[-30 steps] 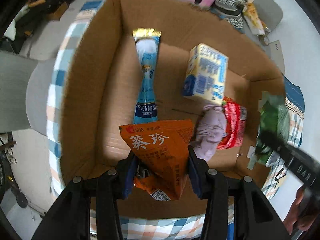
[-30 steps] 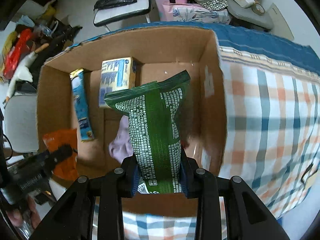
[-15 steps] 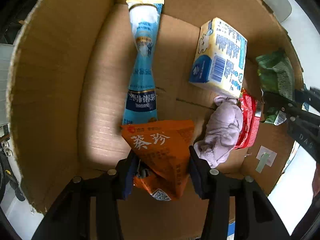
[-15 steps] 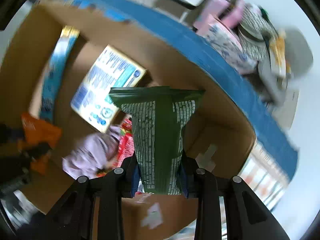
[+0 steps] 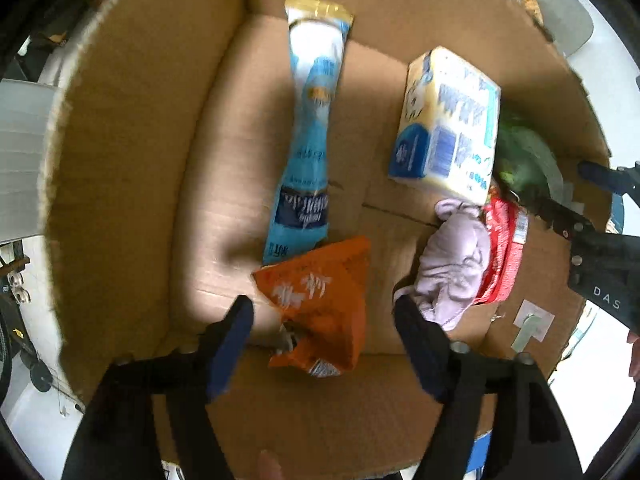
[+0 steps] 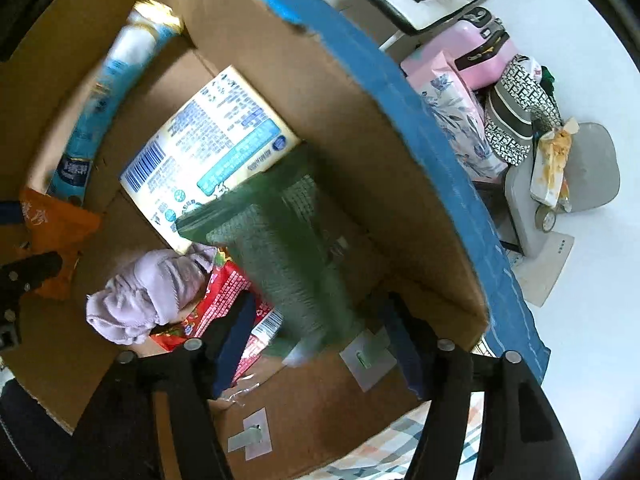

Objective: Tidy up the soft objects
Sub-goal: 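Carry both snack bags into the box and release them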

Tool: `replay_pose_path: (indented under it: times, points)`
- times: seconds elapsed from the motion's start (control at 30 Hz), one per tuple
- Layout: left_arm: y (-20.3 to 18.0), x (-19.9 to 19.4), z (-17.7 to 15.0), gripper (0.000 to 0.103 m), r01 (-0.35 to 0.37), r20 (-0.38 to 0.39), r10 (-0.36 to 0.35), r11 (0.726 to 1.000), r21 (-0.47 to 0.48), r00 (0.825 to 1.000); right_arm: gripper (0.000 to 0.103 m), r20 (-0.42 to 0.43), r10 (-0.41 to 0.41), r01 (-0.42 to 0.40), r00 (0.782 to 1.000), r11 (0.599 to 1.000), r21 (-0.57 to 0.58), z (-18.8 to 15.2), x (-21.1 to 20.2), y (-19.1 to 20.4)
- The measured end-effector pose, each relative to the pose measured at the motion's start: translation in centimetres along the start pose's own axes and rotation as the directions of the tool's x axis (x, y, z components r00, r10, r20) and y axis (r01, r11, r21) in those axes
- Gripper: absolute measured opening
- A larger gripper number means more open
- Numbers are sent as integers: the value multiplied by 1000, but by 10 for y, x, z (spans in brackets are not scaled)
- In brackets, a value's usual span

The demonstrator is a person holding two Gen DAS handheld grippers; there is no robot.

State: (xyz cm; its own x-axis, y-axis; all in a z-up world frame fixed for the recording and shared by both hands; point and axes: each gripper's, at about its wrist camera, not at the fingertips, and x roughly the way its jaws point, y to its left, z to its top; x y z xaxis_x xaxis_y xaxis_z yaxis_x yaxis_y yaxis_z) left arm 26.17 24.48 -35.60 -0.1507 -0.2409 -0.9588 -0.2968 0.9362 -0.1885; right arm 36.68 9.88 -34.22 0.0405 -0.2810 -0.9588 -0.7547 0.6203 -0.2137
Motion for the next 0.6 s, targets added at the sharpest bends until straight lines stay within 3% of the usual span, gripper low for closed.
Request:
replay_pose_path:
  times: [0.07,0.1,0.23,0.3,0.43,0.6]
  points:
    - [-2,-8,-1,77,4,15,-3,1000,-3,1000,73,9,-4,4,1000,1000,21,-1,-4,-5]
    - [-2,-14,-2,85,7,28,-7,1000,-4,1000,76,13,2,-2,1000,1000,29,-2,-7,-7]
    - [-6,-29,-7,90,-4,65,4,1000,8,998,77,35,33,-36,999,997,69,-9,-18,-11]
    - [-7,-36,-10,97,-10,77,8,1000,16,997,77,41,38,-42,998,995,86,-15,-25,-8]
    - [-10,-52,-15,97,-21,119,18,1000,21,993,88,65,85,-94,994,983,155,-33,-39,-2]
    - [-16,-74,-33,97,-81,222,66,995,58,973,88,115,122,-150,986,948,281,-65,-50,10]
